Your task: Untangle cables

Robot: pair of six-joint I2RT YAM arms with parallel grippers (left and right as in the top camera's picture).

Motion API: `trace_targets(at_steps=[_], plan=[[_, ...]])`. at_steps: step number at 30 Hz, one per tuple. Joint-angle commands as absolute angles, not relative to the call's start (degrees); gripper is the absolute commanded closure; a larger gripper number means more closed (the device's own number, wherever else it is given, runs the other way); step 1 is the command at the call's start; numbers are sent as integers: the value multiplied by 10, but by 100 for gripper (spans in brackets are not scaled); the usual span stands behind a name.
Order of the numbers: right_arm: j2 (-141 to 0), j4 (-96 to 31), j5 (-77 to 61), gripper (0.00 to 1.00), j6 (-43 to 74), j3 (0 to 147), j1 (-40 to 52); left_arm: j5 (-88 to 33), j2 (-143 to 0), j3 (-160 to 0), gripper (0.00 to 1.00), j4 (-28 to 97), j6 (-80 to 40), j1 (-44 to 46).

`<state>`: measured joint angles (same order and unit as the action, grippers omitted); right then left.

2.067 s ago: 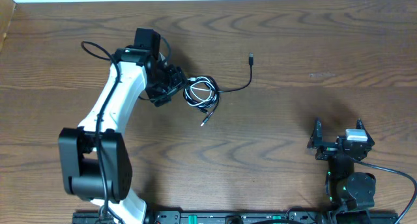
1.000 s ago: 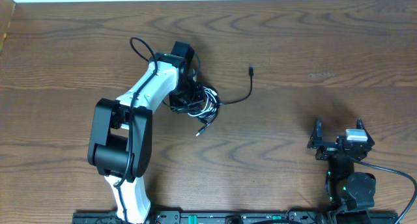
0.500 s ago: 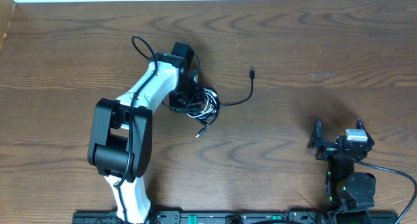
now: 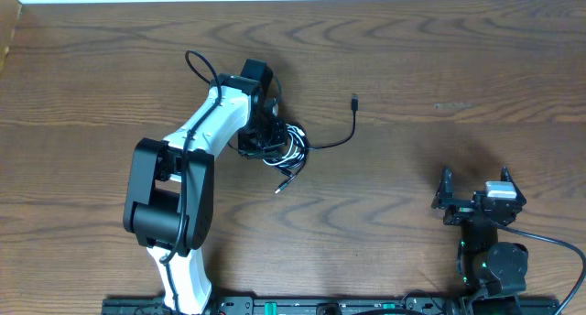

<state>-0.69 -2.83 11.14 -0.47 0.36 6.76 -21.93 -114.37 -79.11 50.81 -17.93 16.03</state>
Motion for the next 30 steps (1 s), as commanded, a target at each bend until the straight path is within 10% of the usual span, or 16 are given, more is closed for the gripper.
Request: trace_targets(at_steps=[1, 30], plan=[[-3, -31, 112, 1, -3, 3, 65, -212, -1145, -796, 91, 509, -172, 162], [-4, -31, 112, 1, -3, 3, 65, -199, -1145, -785, 88, 481, -172, 161]])
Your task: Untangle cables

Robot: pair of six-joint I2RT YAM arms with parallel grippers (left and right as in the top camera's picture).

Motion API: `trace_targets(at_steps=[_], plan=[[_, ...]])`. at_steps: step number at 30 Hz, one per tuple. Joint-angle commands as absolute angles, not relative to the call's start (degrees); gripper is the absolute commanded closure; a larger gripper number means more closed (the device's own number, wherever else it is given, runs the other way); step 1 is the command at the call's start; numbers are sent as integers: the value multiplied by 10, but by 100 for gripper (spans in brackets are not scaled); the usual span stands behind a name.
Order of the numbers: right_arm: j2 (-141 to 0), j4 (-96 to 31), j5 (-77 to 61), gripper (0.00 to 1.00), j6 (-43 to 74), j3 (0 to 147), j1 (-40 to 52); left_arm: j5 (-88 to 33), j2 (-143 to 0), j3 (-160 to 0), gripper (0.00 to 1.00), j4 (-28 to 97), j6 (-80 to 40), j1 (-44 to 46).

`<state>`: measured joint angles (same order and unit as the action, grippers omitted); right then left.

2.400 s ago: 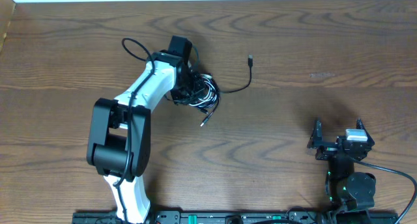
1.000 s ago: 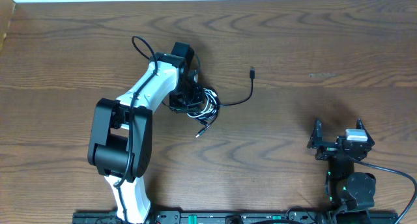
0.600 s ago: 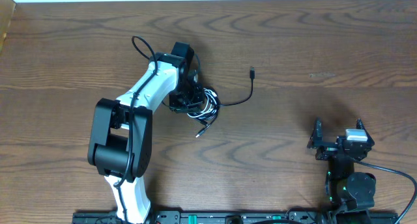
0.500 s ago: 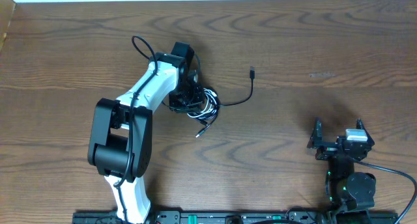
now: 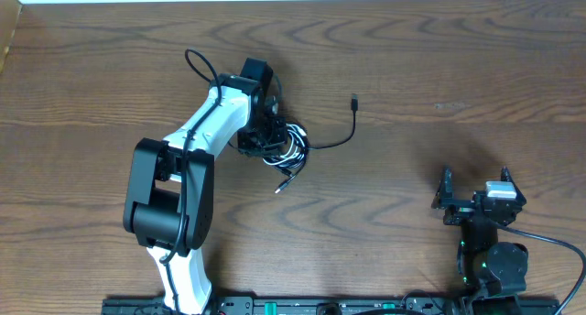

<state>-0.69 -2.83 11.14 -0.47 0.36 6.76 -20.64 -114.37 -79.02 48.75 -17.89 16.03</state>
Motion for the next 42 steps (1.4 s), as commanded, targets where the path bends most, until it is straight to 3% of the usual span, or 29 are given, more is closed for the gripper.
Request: trace_targets(at_steps=[1, 12, 42], plan=[[-4, -31, 112, 1, -3, 3, 68, -200, -1145, -785, 88, 476, -172, 162], [-4, -31, 112, 1, -3, 3, 110, -201, -1145, -785, 88, 457, -172, 162], [-5, -31, 112, 1, -3, 3, 110, -201, -1145, -785, 88, 449, -172, 161]])
